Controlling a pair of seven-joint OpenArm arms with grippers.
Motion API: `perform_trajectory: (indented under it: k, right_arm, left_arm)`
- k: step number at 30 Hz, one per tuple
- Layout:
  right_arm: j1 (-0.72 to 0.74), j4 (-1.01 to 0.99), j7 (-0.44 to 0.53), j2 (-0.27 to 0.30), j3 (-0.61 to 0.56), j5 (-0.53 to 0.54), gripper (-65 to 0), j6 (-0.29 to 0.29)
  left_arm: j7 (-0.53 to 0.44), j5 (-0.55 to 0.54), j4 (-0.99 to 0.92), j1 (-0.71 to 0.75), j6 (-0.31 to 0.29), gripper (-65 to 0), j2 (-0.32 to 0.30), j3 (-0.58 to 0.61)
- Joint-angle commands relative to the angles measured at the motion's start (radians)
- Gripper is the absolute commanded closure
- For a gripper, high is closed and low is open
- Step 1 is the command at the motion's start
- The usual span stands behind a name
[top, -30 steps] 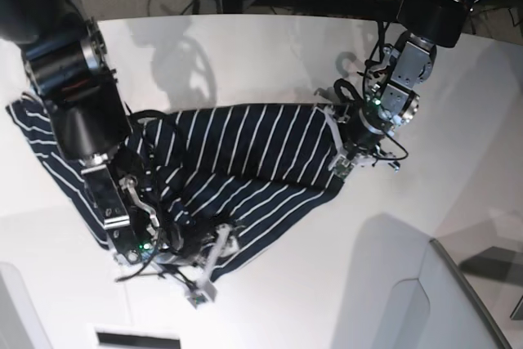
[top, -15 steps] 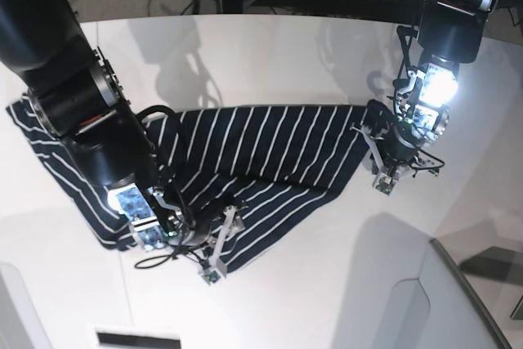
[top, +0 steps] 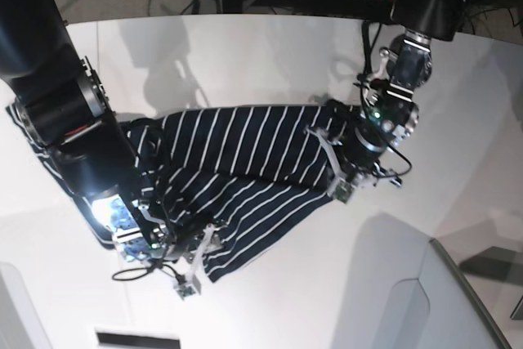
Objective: Layout the t-shirt on the table in an organized manner, then fold the t-shirt properly
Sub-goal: 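Fold the held shirt section over with both grippers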
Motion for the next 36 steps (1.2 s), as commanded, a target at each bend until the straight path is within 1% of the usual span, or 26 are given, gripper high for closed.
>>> perform_trajectory:
  k: [1, 5, 7, 10, 12, 13, 16, 19, 20, 22, 28, 30, 34, 36]
  right_arm:
    - [0.042, 0.014, 0.023, 0.006, 0.002, 0.004, -44.0, 0.000]
    - [0.037, 0.014, 0.040, 0.035, 0.002, 0.004, -44.0, 0.000]
    - [0.036, 0.014, 0.040, 0.037, 0.002, 0.004, -44.0, 0.000]
    - [0.034, 0.014, 0.037, 0.037, 0.002, 0.004, -44.0, 0.000]
    - [0.028, 0.014, 0.035, 0.037, 0.002, 0.004, -44.0, 0.000]
    - [0.028, 0.014, 0.035, 0.034, 0.002, 0.004, -44.1, 0.000]
    - [0.022, 0.023, 0.035, 0.024, 0.005, 0.004, -44.4, 0.000]
    - [0.019, 0.020, 0.035, -0.008, 0.005, 0.004, -44.6, 0.000]
    - [0.017, 0.022, 0.035, -0.011, 0.005, 0.006, -44.6, 0.000]
    - [0.017, 0.016, 0.034, -0.043, 0.008, 0.006, -44.7, 0.000]
    - [0.017, 0.014, 0.034, -0.100, 0.007, 0.006, -44.7, 0.000]
    - [0.017, 0.014, 0.034, -0.100, 0.008, 0.006, -44.7, 0.000]
    - [0.016, 0.013, 0.038, -0.092, 0.011, 0.006, -44.7, 0.000]
    - [0.003, -0.003, 0.043, -0.091, 0.011, 0.006, -44.4, 0.000]
  left_arm:
    - [-0.010, -0.002, -0.002, -0.006, 0.000, 0.0, 0.000, -0.003]
    - [-0.012, -0.002, -0.111, 0.004, 0.000, 0.0, 0.000, -0.003]
    - [-0.013, -0.002, -0.174, 0.002, 0.002, 0.0, -0.003, -0.008]
    - [-0.015, 0.000, -0.243, -0.010, 0.005, 0.0, -0.039, -0.008]
    - [-0.016, -0.002, -0.251, -0.013, 0.005, 0.0, -0.054, -0.018]
    - [-0.016, -0.002, -0.251, -0.019, 0.005, 0.0, -0.068, -0.018]
    - [-0.016, -0.002, -0.249, -0.030, 0.005, 0.0, -0.079, -0.017]
    - [-0.016, -0.002, -0.247, -0.036, 0.005, 0.0, -0.079, -0.017]
    - [-0.016, -0.002, -0.240, -0.038, 0.005, 0.0, -0.079, -0.017]
    - [-0.013, -0.003, -0.198, -0.038, 0.005, 0.0, -0.079, -0.018]
    - [-0.004, -0.003, -0.077, -0.039, 0.005, 0.0, -0.079, -0.020]
    - [-0.002, -0.003, -0.050, -0.039, 0.005, 0.0, -0.079, -0.020]
    - [0.062, -0.006, -0.007, -0.032, 0.007, 0.0, -0.079, -0.020]
    - [0.068, -0.009, 0.024, -0.027, 0.007, 0.0, -0.079, -0.035]
